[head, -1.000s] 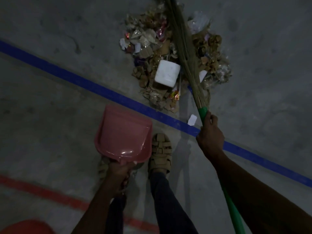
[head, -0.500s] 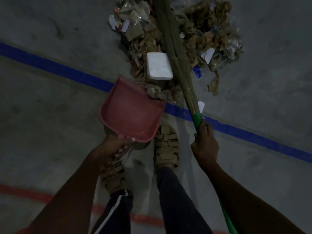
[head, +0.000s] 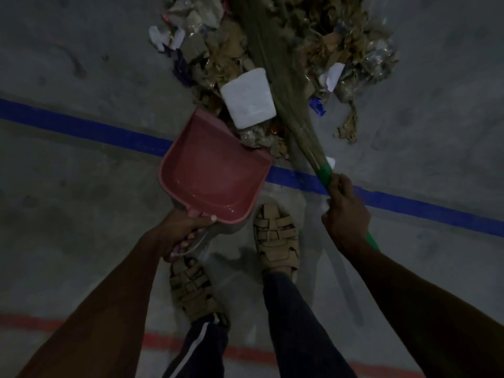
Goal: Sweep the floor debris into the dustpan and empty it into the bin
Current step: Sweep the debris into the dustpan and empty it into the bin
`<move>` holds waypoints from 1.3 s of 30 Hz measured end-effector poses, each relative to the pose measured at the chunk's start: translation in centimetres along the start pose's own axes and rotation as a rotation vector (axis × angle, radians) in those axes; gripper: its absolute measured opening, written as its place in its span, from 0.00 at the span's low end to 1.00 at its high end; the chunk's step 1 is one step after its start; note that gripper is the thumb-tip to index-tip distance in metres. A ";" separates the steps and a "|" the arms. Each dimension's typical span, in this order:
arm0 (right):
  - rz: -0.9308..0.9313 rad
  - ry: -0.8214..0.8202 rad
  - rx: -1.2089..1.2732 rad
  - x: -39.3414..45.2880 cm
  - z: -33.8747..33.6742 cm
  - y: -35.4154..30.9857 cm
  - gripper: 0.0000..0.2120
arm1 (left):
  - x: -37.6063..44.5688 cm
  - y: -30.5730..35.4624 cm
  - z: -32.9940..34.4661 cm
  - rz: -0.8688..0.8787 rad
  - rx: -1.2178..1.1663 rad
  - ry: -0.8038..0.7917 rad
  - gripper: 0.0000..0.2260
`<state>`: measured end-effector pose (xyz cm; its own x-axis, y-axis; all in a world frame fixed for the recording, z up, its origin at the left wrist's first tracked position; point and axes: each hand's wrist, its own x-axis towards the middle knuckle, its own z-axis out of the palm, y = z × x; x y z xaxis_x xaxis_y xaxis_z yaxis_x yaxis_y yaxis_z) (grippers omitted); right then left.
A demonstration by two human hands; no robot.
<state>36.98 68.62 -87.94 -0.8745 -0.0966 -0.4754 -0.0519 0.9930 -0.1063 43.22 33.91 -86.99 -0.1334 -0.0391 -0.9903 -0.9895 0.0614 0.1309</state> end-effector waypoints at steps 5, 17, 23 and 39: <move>-0.057 -0.023 0.150 -2.3 0.8 -0.1 0.37 | -0.1 0.3 0.3 0.014 0.000 0.015 0.16; 0.180 0.089 0.022 2.0 0.4 0.9 0.41 | 1.0 -0.9 0.1 -0.006 -0.026 0.012 0.16; -0.002 0.006 -0.031 1.7 0.6 1.7 0.38 | 0.8 -0.2 -0.4 0.015 0.021 0.011 0.17; 0.043 0.210 0.188 -2.5 0.8 1.9 0.32 | 0.4 -1.9 -1.0 0.031 0.025 0.014 0.18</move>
<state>39.50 70.69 -87.67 -0.9556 -0.0194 -0.2941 0.0602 0.9639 -0.2592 44.94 32.73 -87.60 -0.1652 -0.0506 -0.9850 -0.9831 0.0879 0.1604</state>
